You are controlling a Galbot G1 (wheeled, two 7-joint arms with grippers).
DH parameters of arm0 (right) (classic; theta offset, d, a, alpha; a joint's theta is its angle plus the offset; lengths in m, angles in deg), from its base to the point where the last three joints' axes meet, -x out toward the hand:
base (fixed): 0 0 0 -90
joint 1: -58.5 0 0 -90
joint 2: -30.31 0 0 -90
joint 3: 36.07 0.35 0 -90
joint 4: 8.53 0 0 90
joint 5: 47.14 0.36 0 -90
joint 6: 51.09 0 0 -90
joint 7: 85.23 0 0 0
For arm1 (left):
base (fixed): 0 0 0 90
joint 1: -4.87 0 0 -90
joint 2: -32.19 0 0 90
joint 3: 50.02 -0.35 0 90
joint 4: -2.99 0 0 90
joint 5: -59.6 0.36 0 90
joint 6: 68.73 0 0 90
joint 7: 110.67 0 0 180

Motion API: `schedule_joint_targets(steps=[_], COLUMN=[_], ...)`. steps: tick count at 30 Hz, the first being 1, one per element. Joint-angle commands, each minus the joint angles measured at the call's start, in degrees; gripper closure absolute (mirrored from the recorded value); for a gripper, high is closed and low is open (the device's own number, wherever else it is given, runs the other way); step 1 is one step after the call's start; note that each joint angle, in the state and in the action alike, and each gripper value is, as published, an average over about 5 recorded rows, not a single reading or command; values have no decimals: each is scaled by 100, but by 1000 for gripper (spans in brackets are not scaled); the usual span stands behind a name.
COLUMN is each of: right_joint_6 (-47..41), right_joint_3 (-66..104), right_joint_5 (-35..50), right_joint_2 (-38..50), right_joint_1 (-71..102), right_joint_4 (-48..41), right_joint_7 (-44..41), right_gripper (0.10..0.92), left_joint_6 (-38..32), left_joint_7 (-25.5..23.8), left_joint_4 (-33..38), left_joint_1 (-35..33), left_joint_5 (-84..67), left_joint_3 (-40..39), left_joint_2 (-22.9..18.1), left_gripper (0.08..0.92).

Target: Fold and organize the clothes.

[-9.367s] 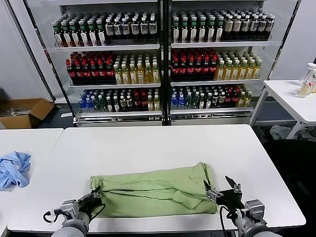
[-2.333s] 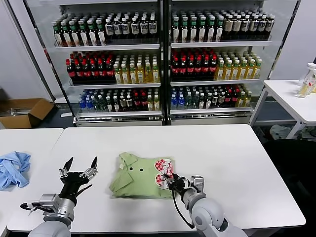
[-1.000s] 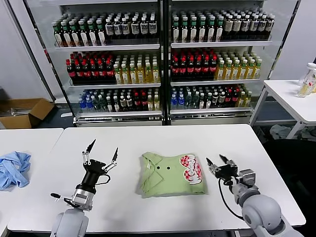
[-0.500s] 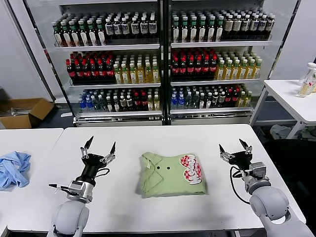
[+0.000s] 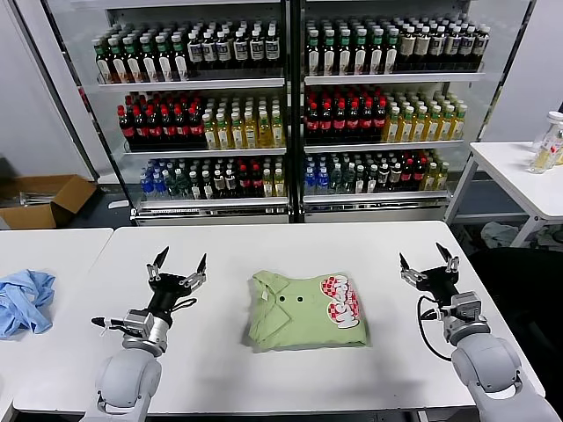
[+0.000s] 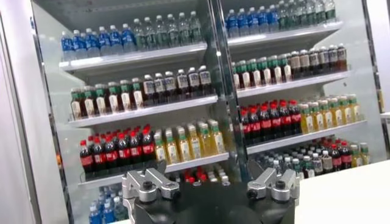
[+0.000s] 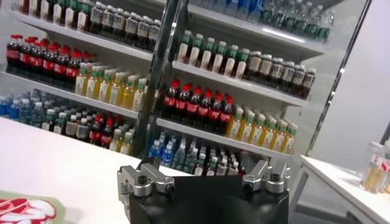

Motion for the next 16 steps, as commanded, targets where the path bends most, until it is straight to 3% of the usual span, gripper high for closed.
schedule_joint_targets(steps=[1,16], right_joint_6=[216,390], right_joint_3=[75,20], right_joint_5=[-256,-354], right_joint_2=[-68,-98], right_joint_1=[16,-44], right_joint_4=[-22,-185], right_joint_7=[-87,145], right_gripper=[203,203], left_joint_6=[39,-107], left_joint_7=[63,294], left_joint_4=[-218,-222], left_joint_1=[116,161], left_joint_5=[11,100], left_joint_3=[-26,-63], left_joint_2=[16,-17], left_gripper=[177,177])
